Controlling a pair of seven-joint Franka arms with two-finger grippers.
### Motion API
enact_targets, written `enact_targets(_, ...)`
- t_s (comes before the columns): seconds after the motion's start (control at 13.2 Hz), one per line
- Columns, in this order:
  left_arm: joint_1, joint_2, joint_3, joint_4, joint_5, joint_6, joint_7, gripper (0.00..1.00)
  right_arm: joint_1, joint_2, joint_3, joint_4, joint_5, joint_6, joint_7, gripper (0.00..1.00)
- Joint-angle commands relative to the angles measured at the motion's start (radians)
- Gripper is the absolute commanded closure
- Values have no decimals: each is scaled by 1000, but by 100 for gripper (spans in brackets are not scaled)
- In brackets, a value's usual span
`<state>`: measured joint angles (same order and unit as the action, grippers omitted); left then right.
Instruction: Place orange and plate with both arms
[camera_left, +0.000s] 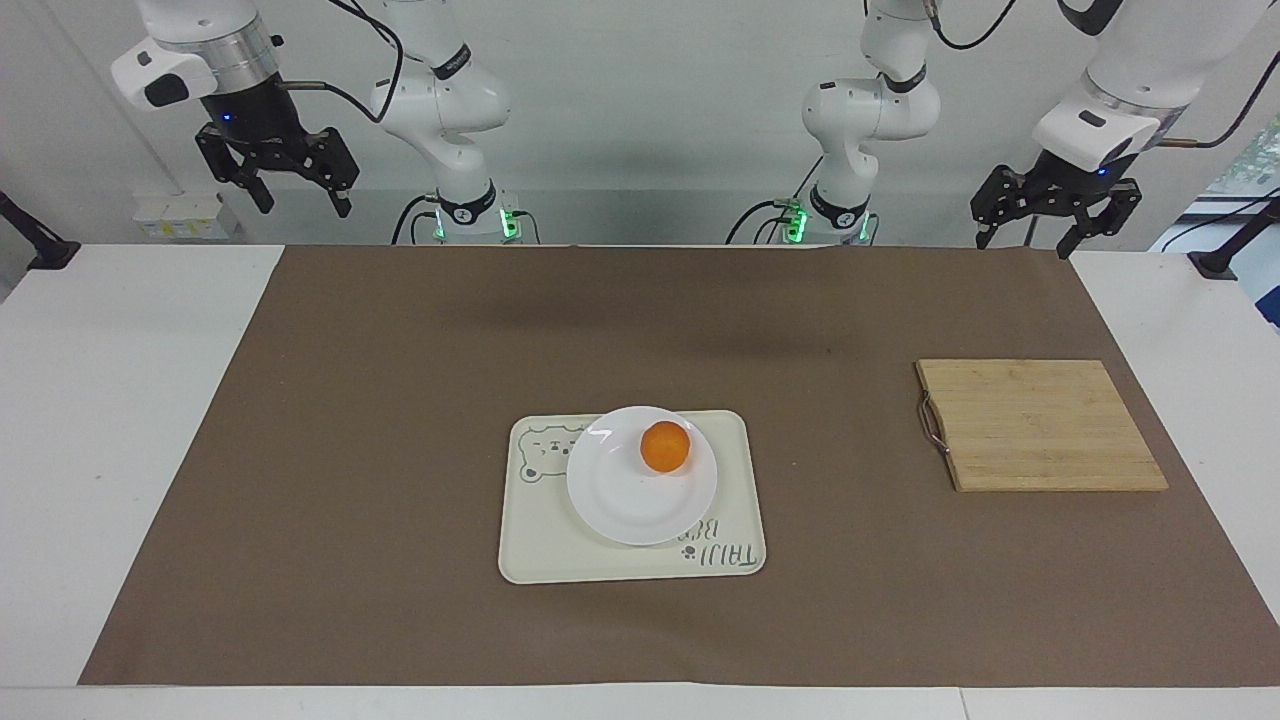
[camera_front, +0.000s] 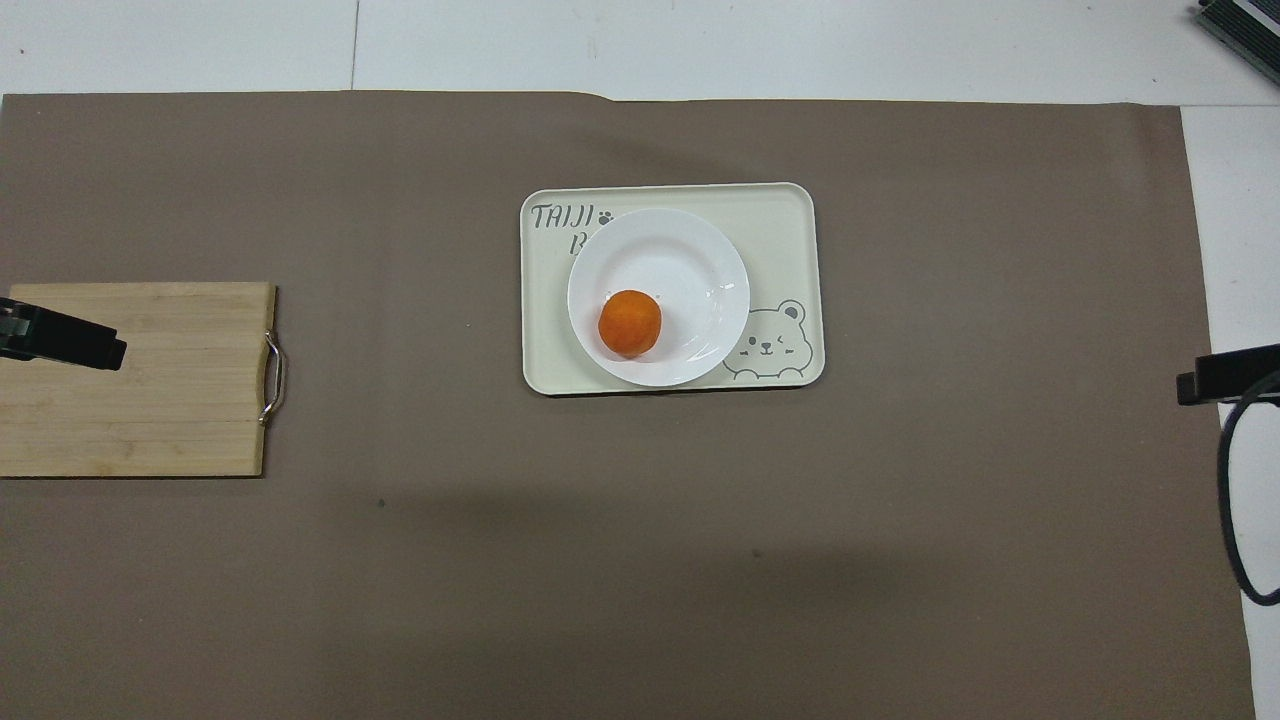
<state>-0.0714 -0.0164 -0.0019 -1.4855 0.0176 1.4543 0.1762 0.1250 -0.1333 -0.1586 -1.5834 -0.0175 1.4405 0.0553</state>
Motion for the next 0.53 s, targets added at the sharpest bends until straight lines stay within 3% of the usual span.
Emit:
enact_targets(0.0, 10, -13, -9, -2, 10, -5, -11, 0, -4, -9, 11, 2, 13, -23, -11, 0)
enact_targets(0.23, 10, -13, -9, -2, 10, -5, -11, 0, -4, -8, 11, -9, 1, -12, -97, 0)
enact_targets(0.45, 10, -13, -9, -2, 10, -5, -11, 0, -4, -8, 11, -9, 13, -12, -66, 0)
